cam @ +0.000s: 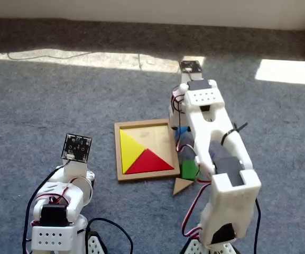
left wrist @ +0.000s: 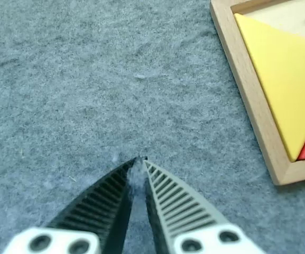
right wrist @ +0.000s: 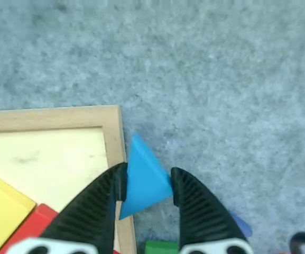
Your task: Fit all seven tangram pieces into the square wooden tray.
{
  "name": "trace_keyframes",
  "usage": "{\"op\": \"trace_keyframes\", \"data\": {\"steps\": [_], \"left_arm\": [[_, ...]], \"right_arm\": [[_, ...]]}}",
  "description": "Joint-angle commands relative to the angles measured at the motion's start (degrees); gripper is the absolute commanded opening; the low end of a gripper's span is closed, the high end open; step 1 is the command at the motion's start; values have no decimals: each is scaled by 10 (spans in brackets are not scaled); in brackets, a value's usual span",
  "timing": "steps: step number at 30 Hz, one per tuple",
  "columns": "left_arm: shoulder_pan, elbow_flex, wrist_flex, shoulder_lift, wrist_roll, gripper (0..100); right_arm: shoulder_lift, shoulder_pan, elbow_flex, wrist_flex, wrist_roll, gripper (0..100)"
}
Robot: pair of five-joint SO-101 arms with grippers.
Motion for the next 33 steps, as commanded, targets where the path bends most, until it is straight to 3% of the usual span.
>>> {"op": "trace_keyframes", "data": {"steps": [1,12,17,21,28,33], "left_arm": [[-8,12,2,-23,-2,6],[-8,12,0,-23,-2,6],[-8,12,0,-23,-2,6],[-8,12,2,-23,-2,6],[-8,12,2,-23,-2,6],[-8,12,3,-23,-2,6]], "right_arm": [[-70,-8,6,4,6,10],[-97,-90,9,6,-13,9],[-47,-123,4,3,-255,11],[7,-152,-12,-34,-390,12],[43,-164,-36,-52,-418,19],[43,-167,-42,-52,-440,172]]}}
